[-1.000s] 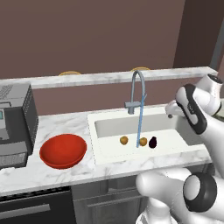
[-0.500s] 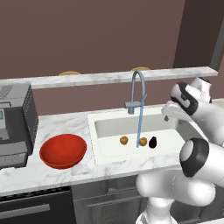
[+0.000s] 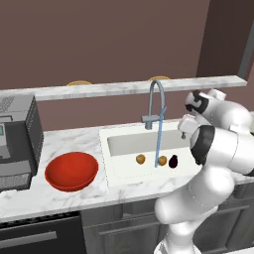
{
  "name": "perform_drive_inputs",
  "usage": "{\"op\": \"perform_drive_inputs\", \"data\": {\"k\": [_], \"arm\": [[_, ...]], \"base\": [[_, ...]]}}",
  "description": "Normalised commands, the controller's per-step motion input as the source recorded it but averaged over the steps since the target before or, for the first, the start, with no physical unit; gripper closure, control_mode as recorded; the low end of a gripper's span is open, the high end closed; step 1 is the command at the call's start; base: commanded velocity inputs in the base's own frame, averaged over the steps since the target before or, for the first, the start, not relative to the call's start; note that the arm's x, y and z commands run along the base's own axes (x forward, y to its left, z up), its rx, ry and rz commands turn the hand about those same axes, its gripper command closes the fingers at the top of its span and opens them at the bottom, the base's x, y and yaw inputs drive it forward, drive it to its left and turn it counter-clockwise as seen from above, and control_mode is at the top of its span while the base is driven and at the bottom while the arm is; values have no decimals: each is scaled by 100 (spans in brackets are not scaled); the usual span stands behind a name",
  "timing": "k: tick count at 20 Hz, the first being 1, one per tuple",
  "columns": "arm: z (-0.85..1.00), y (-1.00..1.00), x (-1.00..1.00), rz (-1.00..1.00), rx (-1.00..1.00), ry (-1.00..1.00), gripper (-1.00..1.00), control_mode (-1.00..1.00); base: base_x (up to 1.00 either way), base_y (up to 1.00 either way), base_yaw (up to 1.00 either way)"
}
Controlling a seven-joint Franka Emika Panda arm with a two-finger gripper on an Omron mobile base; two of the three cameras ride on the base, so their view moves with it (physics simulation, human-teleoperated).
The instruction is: Pick the apples from the sink and place them in one bowl. Place the eggplant in the other bowl. Then turn off the sink faucet.
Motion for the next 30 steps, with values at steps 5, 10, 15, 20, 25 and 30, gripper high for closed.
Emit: {"op": "perform_drive_inputs", "data": {"k": [5,10,15,20,25,30], "arm": [[-10,0,4,0,0,0,-100,-100],[-21,0,24,0,0,1,-100,-100],[-31,0,29,0,0,2,-100,-100],[-34,0,14,0,0,0,-100,-100],[-34,0,1,0,0,0,-100,-100],[-28,0,0,0,0,0,-100,-100]], "base": [[0,0,0],[0,0,0],[0,0,0],[0,0,0],[0,0,0],[0,0,0]]}}
